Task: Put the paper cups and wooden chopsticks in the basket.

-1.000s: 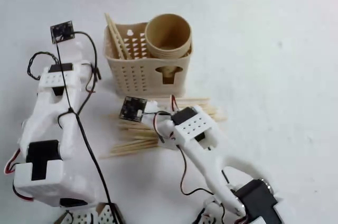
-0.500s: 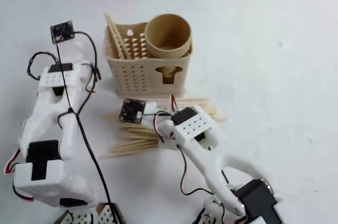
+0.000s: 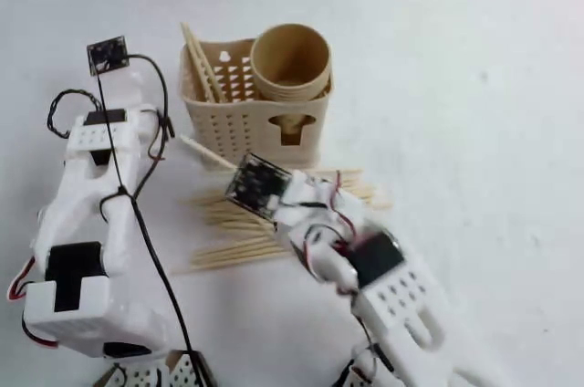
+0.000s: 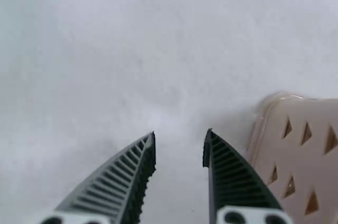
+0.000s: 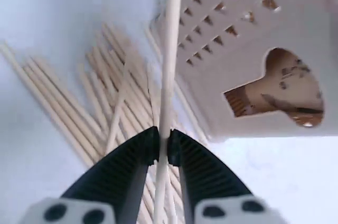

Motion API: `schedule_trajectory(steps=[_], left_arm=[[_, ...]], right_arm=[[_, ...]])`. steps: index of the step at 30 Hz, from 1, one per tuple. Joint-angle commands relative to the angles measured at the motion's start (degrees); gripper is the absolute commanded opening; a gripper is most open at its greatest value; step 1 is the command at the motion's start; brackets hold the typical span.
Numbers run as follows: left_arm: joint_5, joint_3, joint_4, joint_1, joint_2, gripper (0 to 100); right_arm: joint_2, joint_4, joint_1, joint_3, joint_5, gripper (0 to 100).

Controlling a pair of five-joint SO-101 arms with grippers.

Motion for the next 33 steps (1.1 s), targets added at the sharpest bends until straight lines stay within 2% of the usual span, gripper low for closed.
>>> schedule_trajectory(steps=[1, 6, 11, 20, 27, 33], left_arm=[[0.4, -0.8, -1.1, 0.6, -1.6, 17], [0.4, -0.8, -1.1, 0.6, -1.6, 17], [0.4, -0.7, -1.1, 0.6, -1.6, 17], [0.4, -0.7, -1.1, 0.6, -1.6, 17], [0.4, -0.8, -1.1, 0.6, -1.6, 17], [0.4, -0.8, -1.1, 0.6, -1.6, 17]], right_arm=[[-10.4, 1.3, 0.3, -2.5, -4.7, 1.5], [-9.8, 1.3, 0.2, -13.3, -10.8, 1.5], [-1.0, -3.1, 0.2, -23.3, -15.5, 1.5], [16.1, -23.4, -2.5, -37.5, -15.5, 1.5], [32.0, -30.5, -3.2, -50.1, -15.5, 1.9], [44.4, -35.3, -1.9, -51.5, -15.5, 6.7]])
